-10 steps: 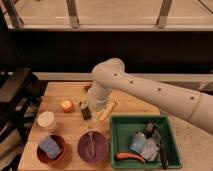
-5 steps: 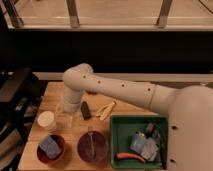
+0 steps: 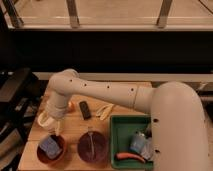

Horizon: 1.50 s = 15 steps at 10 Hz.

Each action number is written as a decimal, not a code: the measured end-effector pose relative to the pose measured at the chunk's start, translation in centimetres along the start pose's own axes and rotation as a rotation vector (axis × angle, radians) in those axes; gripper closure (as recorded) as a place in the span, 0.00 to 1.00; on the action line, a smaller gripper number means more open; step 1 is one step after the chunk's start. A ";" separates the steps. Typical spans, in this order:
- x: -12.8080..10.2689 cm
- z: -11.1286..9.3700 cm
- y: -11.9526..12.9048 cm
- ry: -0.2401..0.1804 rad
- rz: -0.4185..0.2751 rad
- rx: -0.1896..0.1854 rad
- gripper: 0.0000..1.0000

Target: Wipe red bowl with sponge

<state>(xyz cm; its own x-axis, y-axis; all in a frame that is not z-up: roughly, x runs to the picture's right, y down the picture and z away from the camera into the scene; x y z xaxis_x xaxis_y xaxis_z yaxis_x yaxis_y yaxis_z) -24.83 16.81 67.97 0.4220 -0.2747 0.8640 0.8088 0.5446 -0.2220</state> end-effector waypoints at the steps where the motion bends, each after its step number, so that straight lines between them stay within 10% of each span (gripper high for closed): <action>1: -0.1 0.1 -0.1 -0.001 -0.003 -0.001 0.35; 15: -1.2 8.9 -0.3 -0.256 -0.020 0.012 0.35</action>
<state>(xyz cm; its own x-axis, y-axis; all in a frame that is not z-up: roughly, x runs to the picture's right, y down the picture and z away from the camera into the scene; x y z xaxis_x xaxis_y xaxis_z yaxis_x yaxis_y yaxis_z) -29.24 24.01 71.00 0.2875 -0.0765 0.9547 0.8103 0.5509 -0.1998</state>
